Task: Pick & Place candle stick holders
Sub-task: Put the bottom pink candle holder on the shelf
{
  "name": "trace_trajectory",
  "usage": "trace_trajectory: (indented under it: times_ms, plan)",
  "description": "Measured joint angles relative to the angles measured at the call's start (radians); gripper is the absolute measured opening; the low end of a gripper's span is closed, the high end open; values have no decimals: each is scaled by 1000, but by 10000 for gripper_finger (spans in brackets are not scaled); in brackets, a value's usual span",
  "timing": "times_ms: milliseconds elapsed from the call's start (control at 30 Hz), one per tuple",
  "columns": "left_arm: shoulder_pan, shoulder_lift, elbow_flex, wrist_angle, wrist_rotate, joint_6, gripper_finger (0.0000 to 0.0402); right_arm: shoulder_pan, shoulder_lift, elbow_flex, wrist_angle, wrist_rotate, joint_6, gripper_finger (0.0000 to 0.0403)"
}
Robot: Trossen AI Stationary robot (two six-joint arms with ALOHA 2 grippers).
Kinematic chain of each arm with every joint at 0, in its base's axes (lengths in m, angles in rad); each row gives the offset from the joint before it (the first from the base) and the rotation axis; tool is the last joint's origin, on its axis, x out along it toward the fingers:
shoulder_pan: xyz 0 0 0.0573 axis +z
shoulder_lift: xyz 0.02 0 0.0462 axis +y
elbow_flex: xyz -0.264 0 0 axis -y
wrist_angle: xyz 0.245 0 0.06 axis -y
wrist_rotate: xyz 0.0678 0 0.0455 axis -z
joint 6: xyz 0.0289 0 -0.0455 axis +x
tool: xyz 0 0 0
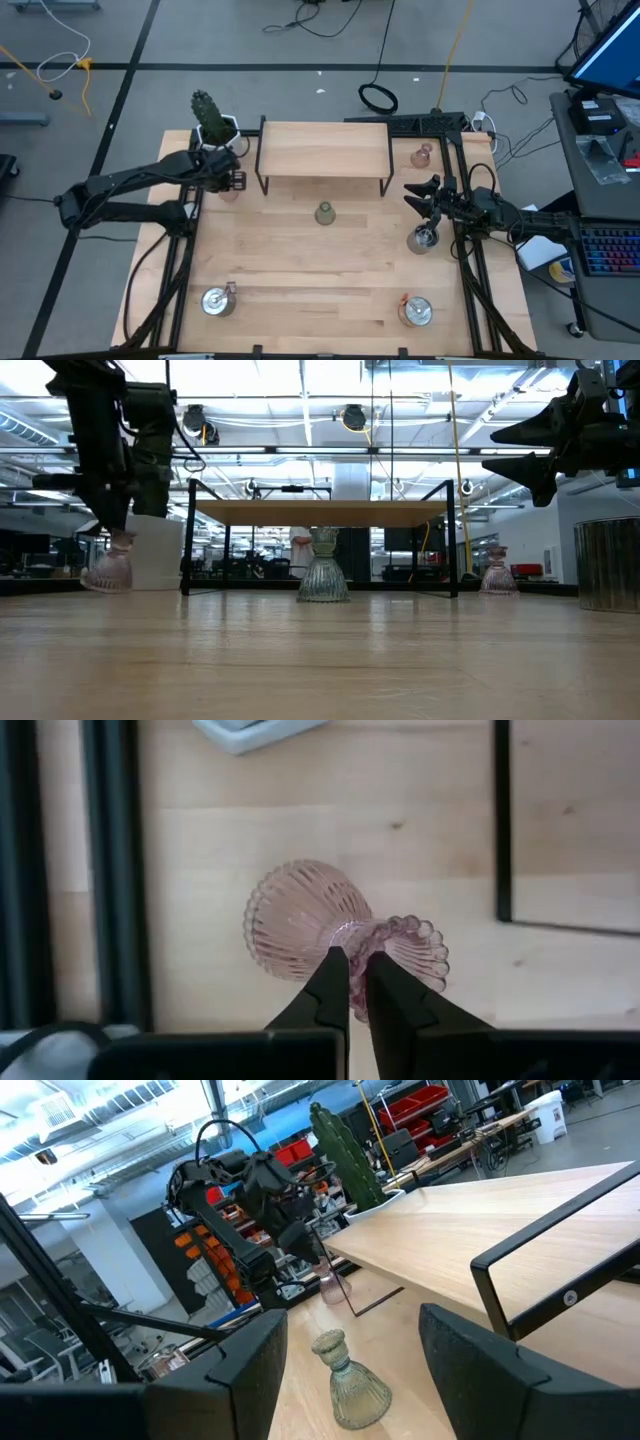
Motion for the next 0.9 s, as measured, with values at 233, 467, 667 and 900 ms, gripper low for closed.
trace_trajectory:
  times_ms: [233, 467, 667, 900]
  plan:
    - [0, -28, 0, -67, 5, -7, 12, 0, 0, 0, 0, 0, -5, 222]
    - [0, -28, 0, -72, -2, 0, 12, 0, 0, 0, 0, 0, -4, 222]
    - [1, -28, 1, -29, 49, 35, 12, 0, 0, 0, 0, 0, -4, 222]
    - [1, -29, 1, -26, 152, 83, 12, 0, 0, 0, 0, 0, -4, 222]
